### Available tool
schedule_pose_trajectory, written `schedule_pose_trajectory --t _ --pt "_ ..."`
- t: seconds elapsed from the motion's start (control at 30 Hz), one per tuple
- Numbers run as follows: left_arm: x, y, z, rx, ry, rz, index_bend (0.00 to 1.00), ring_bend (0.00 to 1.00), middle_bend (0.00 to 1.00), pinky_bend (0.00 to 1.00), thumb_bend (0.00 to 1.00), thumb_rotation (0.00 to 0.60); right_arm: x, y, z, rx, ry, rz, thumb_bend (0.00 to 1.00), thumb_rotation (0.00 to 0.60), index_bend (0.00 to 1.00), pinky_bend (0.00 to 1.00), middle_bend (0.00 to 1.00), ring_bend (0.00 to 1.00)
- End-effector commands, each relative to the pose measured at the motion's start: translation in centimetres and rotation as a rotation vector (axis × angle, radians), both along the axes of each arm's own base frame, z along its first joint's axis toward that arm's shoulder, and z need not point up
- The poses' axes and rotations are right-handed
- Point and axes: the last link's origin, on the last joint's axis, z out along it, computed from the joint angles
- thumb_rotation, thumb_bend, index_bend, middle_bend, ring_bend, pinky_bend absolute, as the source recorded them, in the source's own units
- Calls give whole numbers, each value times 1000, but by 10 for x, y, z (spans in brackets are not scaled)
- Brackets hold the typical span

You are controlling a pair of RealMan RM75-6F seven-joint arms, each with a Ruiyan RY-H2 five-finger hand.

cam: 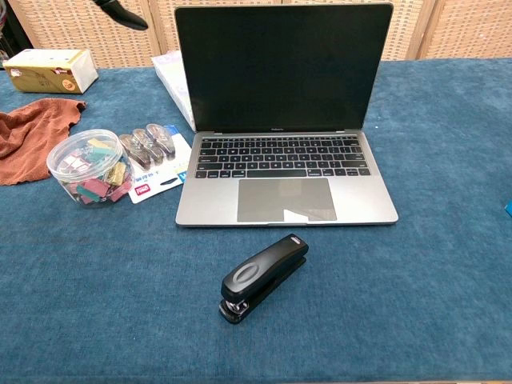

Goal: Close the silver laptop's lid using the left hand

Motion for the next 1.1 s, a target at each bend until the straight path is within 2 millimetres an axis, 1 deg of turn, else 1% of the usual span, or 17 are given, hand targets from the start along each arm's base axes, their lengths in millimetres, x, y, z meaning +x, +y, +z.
schedule_pose_trajectory --t 0.03,0.2,0.27,0.53,0.7,1.1 --pt "13 8 -5 -5 10 -8 137 0 0 16 92 600 -1 1 2 -4 -5 -4 183 600 0 61 0 0" --pt "32 15 -18 -35 19 -27 137 0 0 16 92 600 -4 2 5 -7 -16 -9 182 600 0 61 0 0" --pt "41 16 -27 -62 20 -39 137 0 0 16 92 600 -5 3 7 -13 -23 -14 182 600 0 61 0 0" --pt "54 19 -45 -102 39 -63 139 0 0 16 92 600 -9 6 12 -22 -31 -26 183 600 0 61 0 0" --pt "61 22 -56 -136 65 -71 138 0 0 16 92 600 -13 13 14 -25 -27 -47 183 600 0 61 0 0" --pt "71 24 -72 -178 75 -87 139 0 0 16 92 600 -21 25 19 -41 -14 -92 182 600 0 61 0 0"
